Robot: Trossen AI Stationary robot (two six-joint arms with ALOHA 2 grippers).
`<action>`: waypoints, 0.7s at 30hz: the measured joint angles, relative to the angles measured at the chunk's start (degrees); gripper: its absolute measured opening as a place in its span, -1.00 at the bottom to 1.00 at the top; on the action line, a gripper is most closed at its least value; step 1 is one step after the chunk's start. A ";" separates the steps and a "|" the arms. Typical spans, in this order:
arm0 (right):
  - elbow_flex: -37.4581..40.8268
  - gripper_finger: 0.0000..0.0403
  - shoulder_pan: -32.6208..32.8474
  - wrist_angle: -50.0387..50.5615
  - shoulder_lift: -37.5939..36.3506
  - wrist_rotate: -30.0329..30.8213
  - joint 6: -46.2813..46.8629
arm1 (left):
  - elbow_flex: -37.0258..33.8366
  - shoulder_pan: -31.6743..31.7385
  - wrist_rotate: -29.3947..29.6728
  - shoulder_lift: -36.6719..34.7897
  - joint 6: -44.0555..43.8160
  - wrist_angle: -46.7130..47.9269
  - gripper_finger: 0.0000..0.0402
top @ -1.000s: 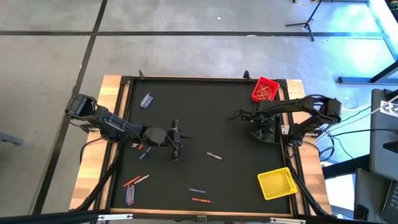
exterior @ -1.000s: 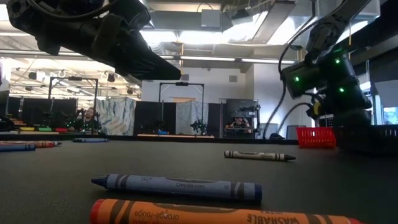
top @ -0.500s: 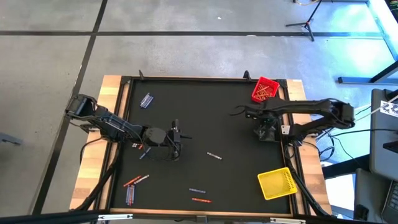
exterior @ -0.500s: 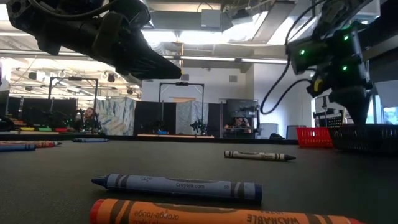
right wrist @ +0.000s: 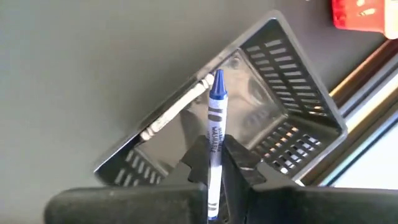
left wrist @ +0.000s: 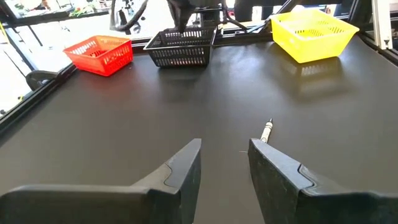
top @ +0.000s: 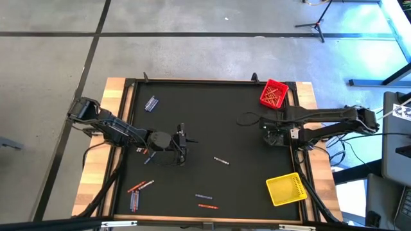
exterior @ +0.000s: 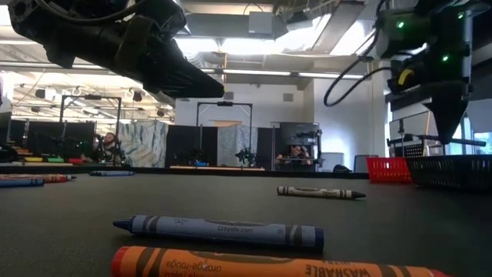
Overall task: Sort crayons
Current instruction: Put the blue crayon from the black bin to the yellow bin
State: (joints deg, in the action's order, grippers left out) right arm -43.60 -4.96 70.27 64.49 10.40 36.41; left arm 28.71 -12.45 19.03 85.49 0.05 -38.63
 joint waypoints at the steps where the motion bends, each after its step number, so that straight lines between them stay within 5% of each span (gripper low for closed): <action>1: -0.74 -0.92 1.36 0.48 -0.26 -0.91 0.53 | 0.00 0.00 0.00 0.00 0.02 0.00 -0.37; 9: -9.76 -0.92 16.52 -1.75 -0.53 -2.94 3.46 | 0.00 0.00 -0.52 0.00 0.07 0.00 -0.37; 21: -9.87 -0.92 45.66 -15.13 2.21 -1.97 16.49 | 0.00 -4.35 -4.37 -0.02 -0.35 -2.60 -0.37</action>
State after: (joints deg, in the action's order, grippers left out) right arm -53.47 40.70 55.14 66.70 8.43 52.90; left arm 28.71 -16.80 14.66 85.47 -0.30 -41.23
